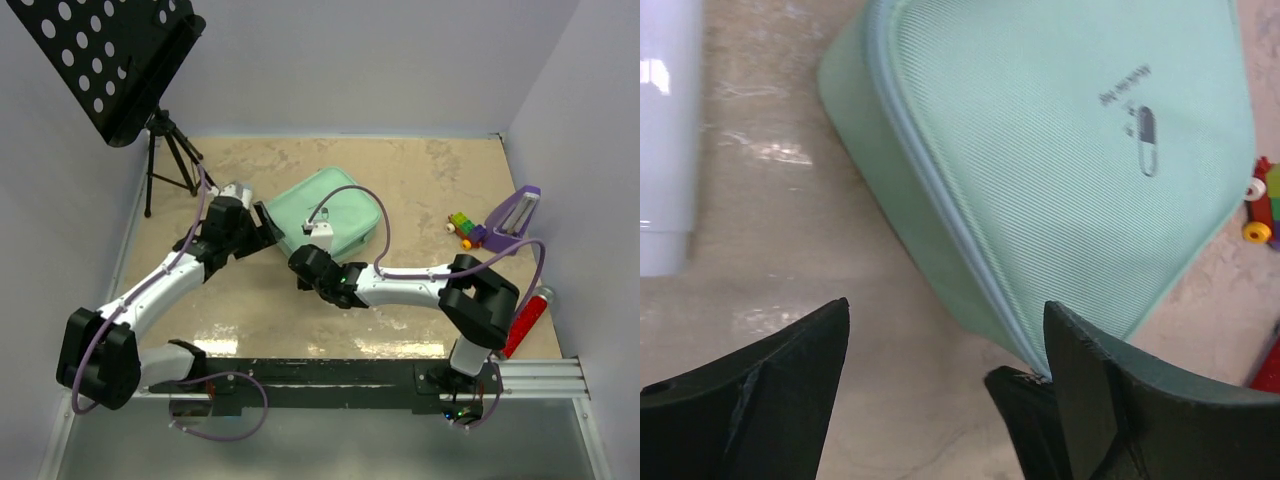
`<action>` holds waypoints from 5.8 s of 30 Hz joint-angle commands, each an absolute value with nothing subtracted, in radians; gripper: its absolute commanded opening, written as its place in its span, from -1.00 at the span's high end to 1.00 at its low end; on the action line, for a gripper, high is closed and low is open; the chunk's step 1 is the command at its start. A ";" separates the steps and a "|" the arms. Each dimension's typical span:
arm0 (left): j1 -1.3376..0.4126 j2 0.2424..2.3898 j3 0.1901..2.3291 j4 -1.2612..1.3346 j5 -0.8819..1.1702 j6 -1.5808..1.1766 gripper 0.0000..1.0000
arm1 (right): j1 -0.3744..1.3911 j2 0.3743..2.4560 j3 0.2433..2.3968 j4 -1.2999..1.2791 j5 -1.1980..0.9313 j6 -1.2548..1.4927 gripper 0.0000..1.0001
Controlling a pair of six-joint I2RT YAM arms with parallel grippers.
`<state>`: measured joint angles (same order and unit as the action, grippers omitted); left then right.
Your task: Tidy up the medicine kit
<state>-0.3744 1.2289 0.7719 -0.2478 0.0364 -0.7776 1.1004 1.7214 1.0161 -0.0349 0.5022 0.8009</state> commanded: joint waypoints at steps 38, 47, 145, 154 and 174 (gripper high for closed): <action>-0.400 1.629 0.853 -0.140 -0.121 -0.749 -0.21 | 0.999 1.402 0.661 -0.141 0.542 1.097 1.00; -0.396 1.643 0.877 -0.138 -0.095 -0.723 -0.20 | 0.939 1.370 0.664 -0.075 0.563 0.950 1.00; -0.396 1.175 0.715 -0.276 0.003 -0.755 -0.62 | 1.025 1.707 1.019 -0.018 0.531 0.762 1.00; -0.482 1.173 0.575 -0.088 -0.063 -0.906 -0.66 | 1.025 1.692 1.019 -0.026 0.537 0.765 1.00; -0.511 1.374 0.591 0.158 -0.121 -1.092 -0.69 | 1.025 1.658 1.009 -0.028 0.529 0.782 1.00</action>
<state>-0.5026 1.3560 0.5537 0.0734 -0.1020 -1.0519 1.0218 1.7065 0.9985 -0.0338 0.5282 0.7712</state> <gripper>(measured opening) 0.844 0.021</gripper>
